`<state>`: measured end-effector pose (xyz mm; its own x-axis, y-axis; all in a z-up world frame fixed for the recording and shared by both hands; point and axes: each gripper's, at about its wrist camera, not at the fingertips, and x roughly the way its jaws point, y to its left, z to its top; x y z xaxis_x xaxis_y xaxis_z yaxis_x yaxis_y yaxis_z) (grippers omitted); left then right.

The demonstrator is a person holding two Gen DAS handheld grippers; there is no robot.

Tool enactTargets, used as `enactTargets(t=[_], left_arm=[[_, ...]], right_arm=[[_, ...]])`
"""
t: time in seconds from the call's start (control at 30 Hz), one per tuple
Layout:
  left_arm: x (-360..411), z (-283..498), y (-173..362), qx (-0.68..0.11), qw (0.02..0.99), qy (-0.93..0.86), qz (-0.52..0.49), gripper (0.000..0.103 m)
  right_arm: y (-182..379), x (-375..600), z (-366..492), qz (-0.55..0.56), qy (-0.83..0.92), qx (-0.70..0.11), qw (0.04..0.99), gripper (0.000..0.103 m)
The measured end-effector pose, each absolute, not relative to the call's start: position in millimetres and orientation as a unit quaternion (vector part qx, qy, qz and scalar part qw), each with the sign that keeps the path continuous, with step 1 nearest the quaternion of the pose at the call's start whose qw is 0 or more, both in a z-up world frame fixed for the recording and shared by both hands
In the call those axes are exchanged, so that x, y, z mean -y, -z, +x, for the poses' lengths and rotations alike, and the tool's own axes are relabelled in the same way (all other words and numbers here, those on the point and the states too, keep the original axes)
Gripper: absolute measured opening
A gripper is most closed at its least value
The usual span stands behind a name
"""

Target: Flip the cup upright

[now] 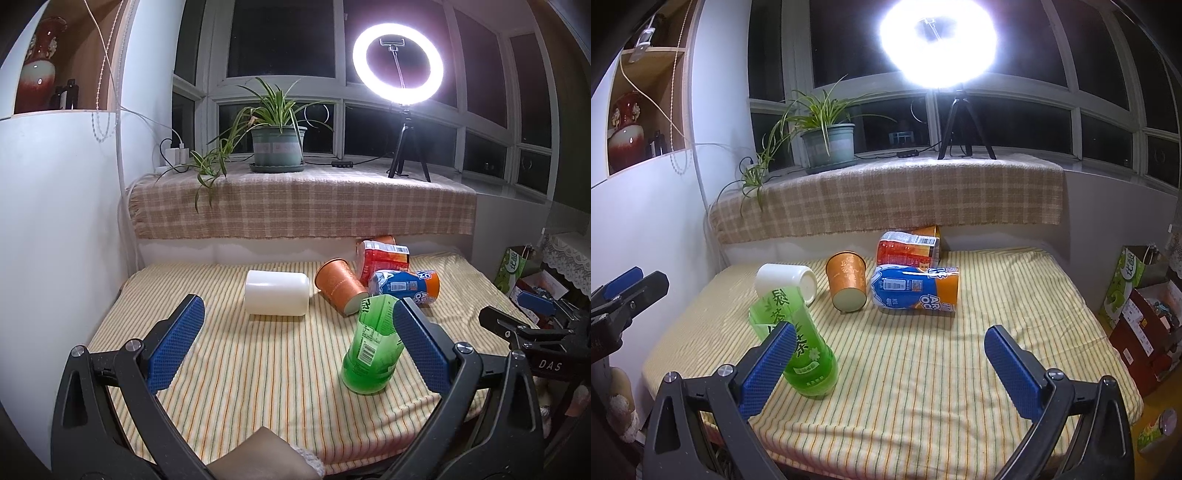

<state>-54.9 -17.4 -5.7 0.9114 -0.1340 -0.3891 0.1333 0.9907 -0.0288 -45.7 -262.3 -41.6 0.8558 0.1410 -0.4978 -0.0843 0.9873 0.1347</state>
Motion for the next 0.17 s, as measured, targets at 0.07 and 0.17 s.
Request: enactTargets(t=[0.07,0.17], left_arm=[[15.9,-53.9,6.1,-0.198,0.978,0.065,-0.001,0.103],[14.0,-51.0,6.9,-0.200,0.978,0.064,0.000,0.103]], right_arm=[[42.3,261.2,-44.5,0.053,-0.060,-0.264,0.961,0.103],[44.2,259.3,-42.8,0.052,-0.064,-0.267,0.960,0.103]])
